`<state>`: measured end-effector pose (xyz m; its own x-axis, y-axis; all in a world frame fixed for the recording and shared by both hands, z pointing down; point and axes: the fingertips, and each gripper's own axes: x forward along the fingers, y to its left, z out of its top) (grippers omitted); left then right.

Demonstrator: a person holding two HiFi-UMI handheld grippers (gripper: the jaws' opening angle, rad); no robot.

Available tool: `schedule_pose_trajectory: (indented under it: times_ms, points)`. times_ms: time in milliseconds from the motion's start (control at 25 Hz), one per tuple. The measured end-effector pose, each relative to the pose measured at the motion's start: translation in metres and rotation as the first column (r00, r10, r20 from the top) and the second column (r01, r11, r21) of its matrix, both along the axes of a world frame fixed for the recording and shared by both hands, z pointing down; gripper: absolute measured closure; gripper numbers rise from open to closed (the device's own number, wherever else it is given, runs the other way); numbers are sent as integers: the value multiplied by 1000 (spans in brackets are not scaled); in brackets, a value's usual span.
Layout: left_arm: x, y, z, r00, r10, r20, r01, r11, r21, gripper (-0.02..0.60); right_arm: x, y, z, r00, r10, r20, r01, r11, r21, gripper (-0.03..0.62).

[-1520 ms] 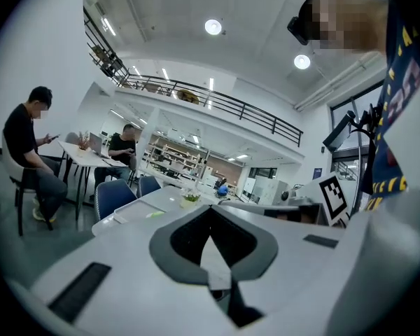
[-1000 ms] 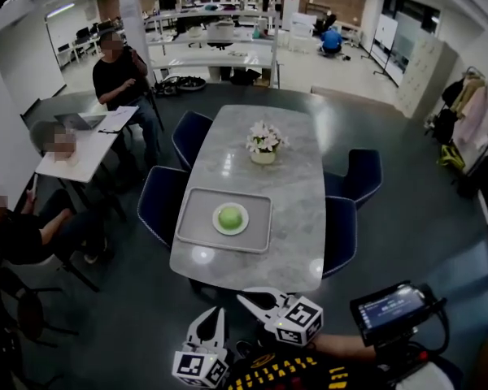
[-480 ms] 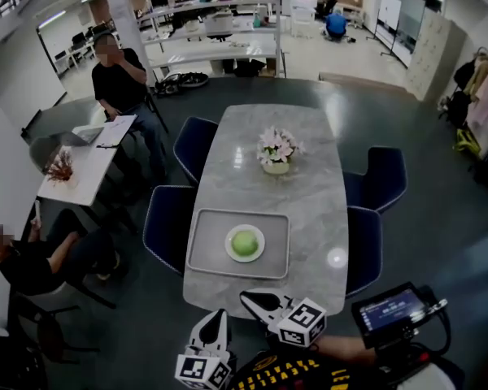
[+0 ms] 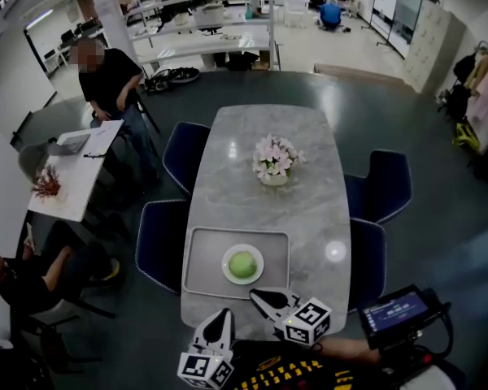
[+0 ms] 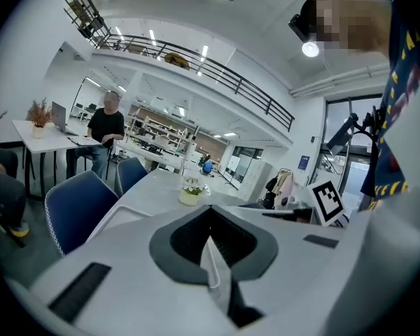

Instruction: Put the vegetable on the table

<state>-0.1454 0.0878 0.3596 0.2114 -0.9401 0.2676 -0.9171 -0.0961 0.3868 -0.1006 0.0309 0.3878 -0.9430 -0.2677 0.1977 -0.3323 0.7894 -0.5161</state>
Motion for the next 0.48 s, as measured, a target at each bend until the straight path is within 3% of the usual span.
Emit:
schedule_pose_trajectory:
  times_ms: [240, 480]
  points:
    - [-15, -32, 16, 998, 45, -33, -47, 998, -37, 580, -6, -32, 17, 997, 70, -41, -72, 997, -36, 589]
    - [-32, -63, 42, 989, 147, -33, -149, 984, -95, 580, -2, -54, 51, 976, 192, -99, -202, 975, -94, 589]
